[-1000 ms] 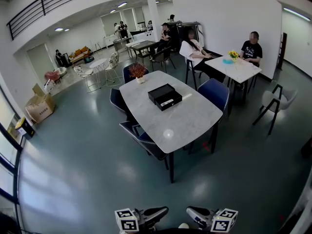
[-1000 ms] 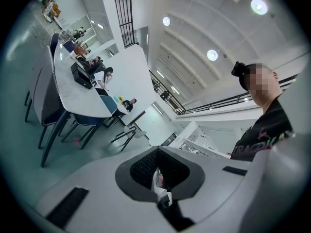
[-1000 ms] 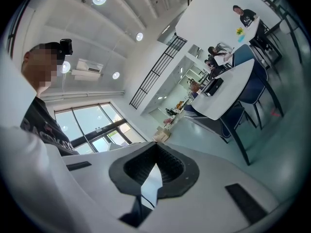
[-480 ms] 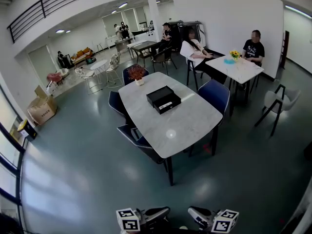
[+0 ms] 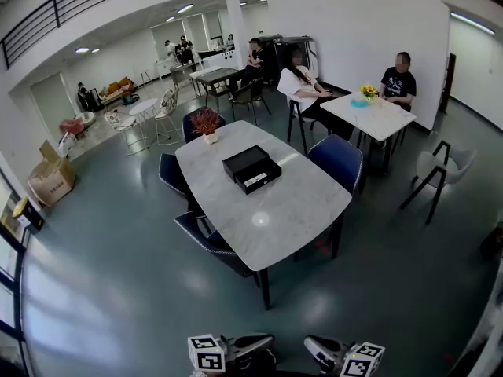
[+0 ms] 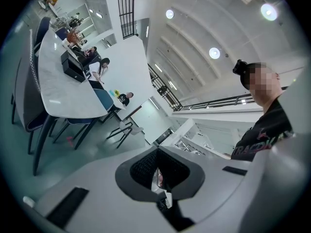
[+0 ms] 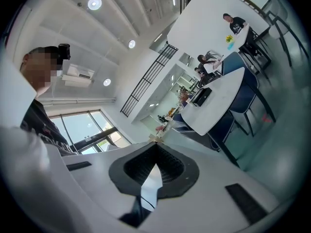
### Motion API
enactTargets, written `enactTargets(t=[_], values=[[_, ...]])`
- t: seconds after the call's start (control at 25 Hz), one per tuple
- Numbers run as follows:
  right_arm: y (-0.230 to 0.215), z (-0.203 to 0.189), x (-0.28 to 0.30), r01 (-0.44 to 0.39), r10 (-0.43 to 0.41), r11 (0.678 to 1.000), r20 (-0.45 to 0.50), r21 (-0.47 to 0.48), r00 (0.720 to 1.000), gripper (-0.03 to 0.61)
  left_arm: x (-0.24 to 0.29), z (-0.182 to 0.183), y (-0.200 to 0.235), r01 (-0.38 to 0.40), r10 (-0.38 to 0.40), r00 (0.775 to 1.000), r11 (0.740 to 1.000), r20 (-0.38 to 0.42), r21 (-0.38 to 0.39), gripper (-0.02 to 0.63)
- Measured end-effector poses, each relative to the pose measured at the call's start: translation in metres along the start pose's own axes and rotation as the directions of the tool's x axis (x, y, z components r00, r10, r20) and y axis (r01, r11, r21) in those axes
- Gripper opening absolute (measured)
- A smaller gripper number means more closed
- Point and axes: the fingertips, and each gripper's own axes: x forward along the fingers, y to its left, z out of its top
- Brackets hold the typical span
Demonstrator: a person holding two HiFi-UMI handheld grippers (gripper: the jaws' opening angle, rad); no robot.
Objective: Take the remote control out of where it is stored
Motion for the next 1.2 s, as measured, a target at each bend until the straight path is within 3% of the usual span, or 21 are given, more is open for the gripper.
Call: enactTargets(t=[0.28,0.52,0.92,1.2], values=[[-0.015,0.026,0.046,0.042,-0.042,0.999,0.022,0.005,0.999,0.009,-0.004,0.048,0.039,0.036,-0.036,0.999,0.999,-0.013,-0.001,0.005],[-0.016,0.049,0.111,-0.006,0.006,0.998,0.003,0.06,1.0,0.009,-0.024,0.096,0.081,0.029,-0.029,0.999,1.0,0.034,-0.01,0.005],[-0.018,0.079,0.212,-0.026,0.028,0.999,-0.07,0.023,0.997,0.009,-0.072,0.156,0.133,0.006,-0.003,0.992,1.0,0.129,-0.026,0.005],[-0.023,0.086,0.256,-0.057,0.059,0.998,-0.113,0.015,0.992,0.009,-0.091,0.181,0.15,-0.025,0.029,0.988,0.999,0.153,-0.024,0.005]])
